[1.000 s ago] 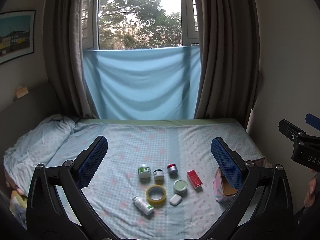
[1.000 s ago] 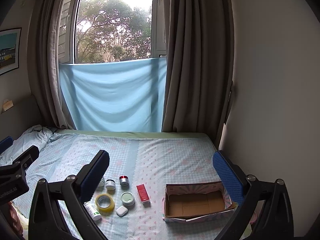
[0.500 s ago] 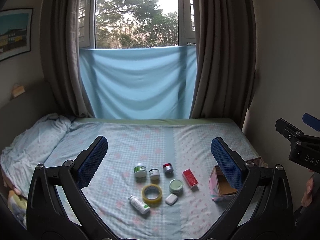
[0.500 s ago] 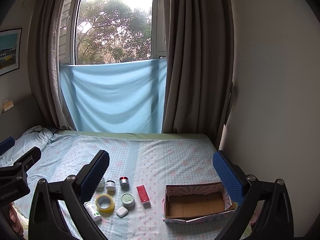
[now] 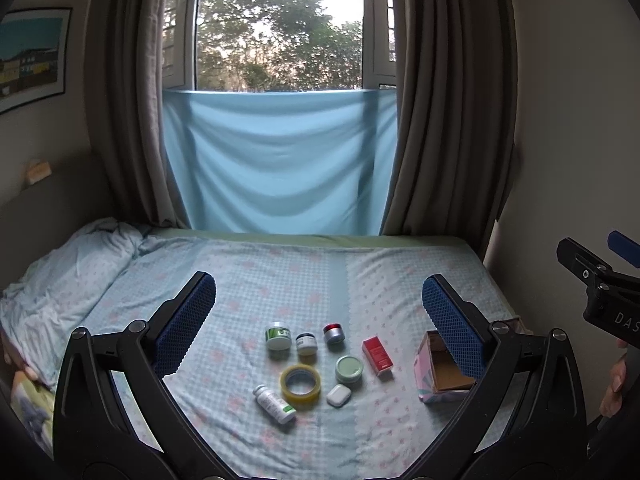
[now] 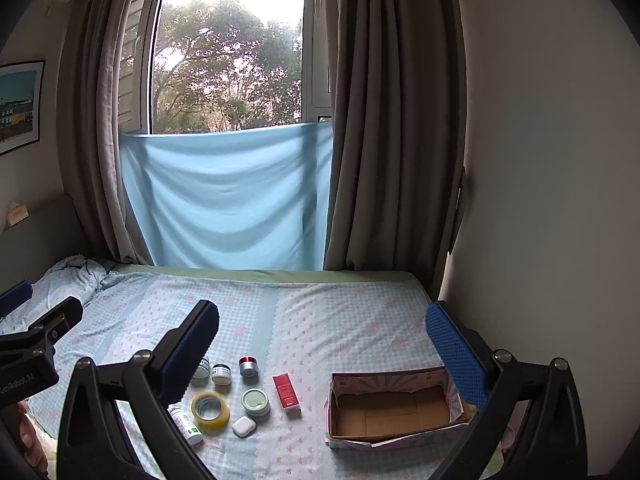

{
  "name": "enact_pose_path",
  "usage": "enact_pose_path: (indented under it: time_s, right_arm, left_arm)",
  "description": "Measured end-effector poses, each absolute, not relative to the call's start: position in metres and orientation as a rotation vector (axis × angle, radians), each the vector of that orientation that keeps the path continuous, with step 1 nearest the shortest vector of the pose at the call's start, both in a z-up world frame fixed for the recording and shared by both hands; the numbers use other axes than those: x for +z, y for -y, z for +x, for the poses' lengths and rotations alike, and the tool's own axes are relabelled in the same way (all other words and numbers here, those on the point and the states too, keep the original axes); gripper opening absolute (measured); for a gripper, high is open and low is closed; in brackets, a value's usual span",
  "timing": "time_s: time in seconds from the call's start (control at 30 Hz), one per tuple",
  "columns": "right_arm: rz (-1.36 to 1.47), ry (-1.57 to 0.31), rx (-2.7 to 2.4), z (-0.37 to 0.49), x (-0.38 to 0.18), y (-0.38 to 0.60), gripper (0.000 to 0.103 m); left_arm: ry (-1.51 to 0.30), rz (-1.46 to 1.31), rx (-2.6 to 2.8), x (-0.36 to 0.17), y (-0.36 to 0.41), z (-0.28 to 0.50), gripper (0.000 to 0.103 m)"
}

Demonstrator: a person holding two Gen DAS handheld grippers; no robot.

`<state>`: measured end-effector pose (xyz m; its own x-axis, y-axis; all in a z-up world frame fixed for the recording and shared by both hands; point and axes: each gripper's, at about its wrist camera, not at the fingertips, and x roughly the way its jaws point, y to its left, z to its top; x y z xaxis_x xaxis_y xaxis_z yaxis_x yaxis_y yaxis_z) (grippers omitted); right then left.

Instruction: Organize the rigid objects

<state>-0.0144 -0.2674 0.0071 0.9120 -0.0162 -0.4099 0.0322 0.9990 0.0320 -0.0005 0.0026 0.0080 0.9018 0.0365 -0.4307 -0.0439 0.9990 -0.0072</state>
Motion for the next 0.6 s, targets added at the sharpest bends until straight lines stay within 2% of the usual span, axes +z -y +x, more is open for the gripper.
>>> enact_pose_path:
  time_s: [0.17, 0.33, 0.6]
  right_arm:
    - [0.051, -0.429, 0.004, -0.009, 0.005, 0.273, 0.103]
    - [0.032, -0.475, 0.088, 0.009, -0.003, 0.273, 0.103]
    - [-0.042, -0.616, 0.269, 0.054, -0.056, 0.261, 0.103]
  left_arm:
    - [-0.409, -0.006, 0.098, 0.012, -0.004, -0.001, 0.103]
    - [-0.49, -0.054, 0.154, 0.004, -0.021, 0.016, 0.103]
    - [-0.73, -0.216, 0.265, -0.079, -0.059, 0.043, 0.102]
